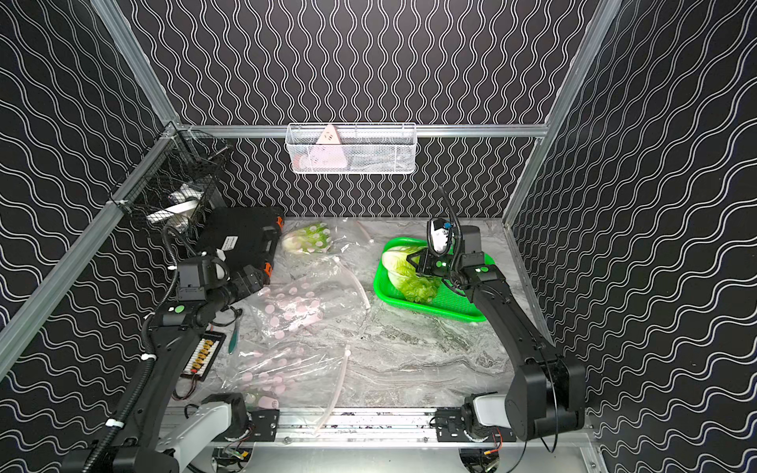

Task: Open the zip-top bag and take out the chinese cabbages
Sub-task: Place the Chinese cabbage in the basket.

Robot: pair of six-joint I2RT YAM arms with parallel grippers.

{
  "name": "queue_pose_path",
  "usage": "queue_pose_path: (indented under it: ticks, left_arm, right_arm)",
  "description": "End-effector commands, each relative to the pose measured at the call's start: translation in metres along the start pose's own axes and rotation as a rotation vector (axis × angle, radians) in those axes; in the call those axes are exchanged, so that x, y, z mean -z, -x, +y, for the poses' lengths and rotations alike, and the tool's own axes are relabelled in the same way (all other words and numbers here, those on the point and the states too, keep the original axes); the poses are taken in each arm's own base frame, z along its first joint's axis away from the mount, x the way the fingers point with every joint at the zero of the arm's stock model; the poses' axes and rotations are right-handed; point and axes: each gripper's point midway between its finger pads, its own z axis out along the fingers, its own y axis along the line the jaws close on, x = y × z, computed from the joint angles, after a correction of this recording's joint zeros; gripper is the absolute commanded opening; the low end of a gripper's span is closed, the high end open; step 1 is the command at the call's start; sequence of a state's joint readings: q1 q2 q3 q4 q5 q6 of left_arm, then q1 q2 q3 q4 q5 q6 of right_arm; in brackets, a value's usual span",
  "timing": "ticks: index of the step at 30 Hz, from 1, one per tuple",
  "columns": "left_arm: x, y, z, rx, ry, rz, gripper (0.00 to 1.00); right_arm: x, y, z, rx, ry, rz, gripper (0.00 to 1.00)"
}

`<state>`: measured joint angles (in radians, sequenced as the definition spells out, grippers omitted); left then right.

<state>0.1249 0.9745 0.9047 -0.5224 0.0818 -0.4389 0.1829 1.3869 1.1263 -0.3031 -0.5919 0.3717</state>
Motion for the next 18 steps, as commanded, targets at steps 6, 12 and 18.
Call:
queue_pose_path:
  ticks: [6, 12, 18]
  left_arm:
    - [0.007, 0.008, -0.011, -0.031, -0.052, -0.032, 0.99]
    - [0.004, 0.007, -0.016, -0.027, -0.079, -0.018, 0.98]
    - [0.002, 0.004, -0.018, -0.024, -0.098, -0.003, 0.97]
  right_arm:
    - [-0.016, -0.024, -0.026, -0.198, -0.083, 0.107, 0.00]
    - [-0.024, -0.044, -0.059, -0.220, -0.218, 0.185, 0.00]
    - [-0.003, -0.015, -0.093, -0.037, -0.480, 0.112, 0.00]
